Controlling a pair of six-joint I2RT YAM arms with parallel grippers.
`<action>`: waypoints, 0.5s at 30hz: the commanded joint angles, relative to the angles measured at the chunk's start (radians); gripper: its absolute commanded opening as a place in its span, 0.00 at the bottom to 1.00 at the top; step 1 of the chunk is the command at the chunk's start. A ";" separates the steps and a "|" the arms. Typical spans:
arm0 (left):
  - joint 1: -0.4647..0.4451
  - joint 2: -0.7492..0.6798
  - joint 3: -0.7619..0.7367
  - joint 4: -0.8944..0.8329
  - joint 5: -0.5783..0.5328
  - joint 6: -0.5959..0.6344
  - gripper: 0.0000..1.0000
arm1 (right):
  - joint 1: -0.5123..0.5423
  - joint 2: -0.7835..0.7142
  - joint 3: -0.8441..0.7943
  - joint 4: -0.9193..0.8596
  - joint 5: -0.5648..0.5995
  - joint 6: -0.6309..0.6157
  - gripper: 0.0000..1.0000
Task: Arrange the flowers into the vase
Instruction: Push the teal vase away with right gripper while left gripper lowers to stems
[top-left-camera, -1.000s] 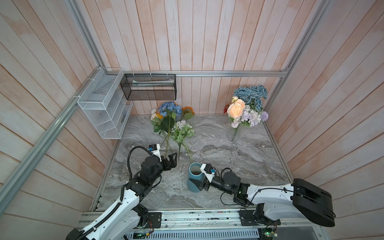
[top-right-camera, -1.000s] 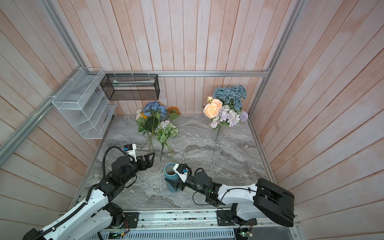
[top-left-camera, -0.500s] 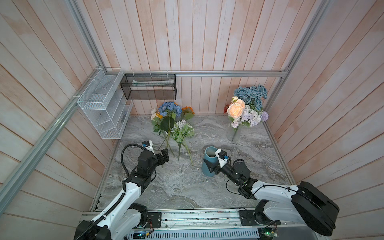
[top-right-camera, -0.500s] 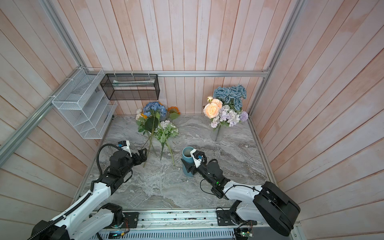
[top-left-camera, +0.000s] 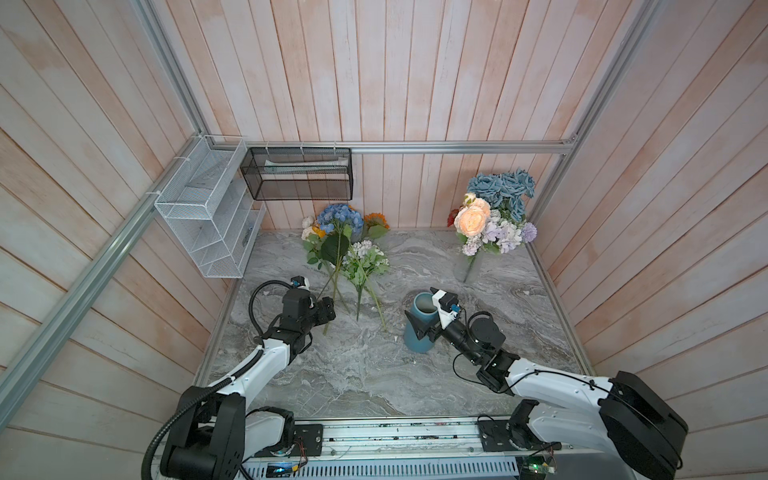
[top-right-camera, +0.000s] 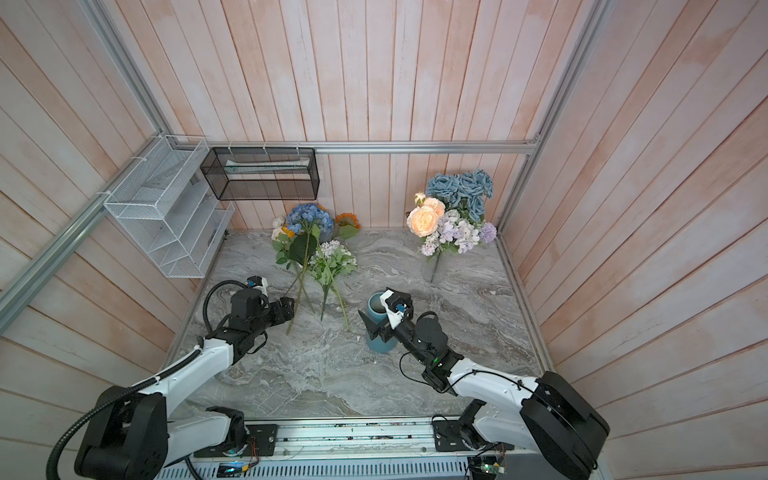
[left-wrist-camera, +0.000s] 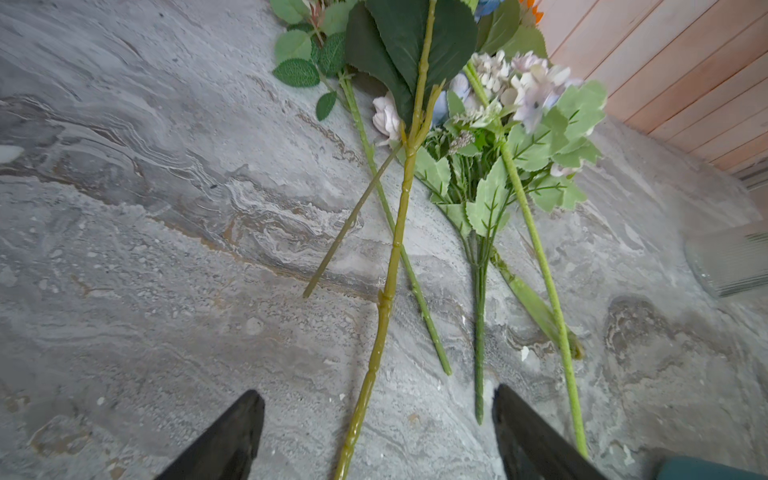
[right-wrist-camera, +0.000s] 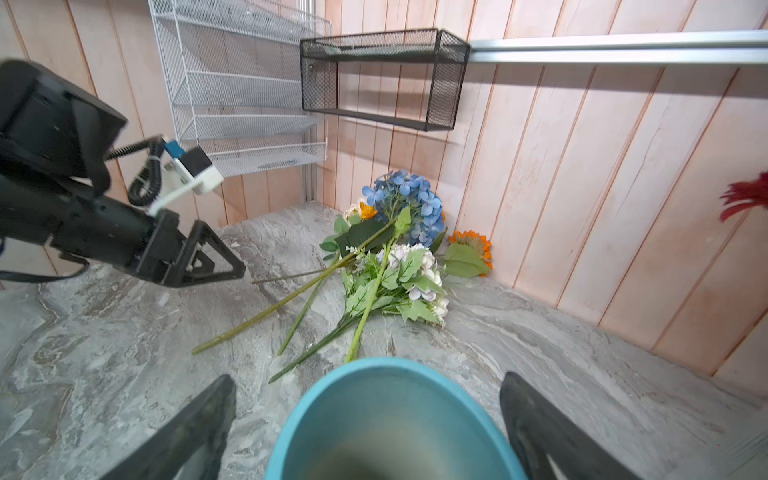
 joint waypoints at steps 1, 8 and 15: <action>-0.001 0.061 0.053 -0.006 0.017 0.034 0.87 | -0.001 -0.089 0.000 -0.092 0.025 0.032 0.98; -0.026 0.222 0.163 -0.060 0.006 0.068 0.75 | -0.001 -0.307 0.021 -0.267 0.044 0.085 0.98; -0.037 0.383 0.276 -0.126 -0.013 0.067 0.65 | -0.019 -0.330 0.105 -0.402 0.135 0.067 0.98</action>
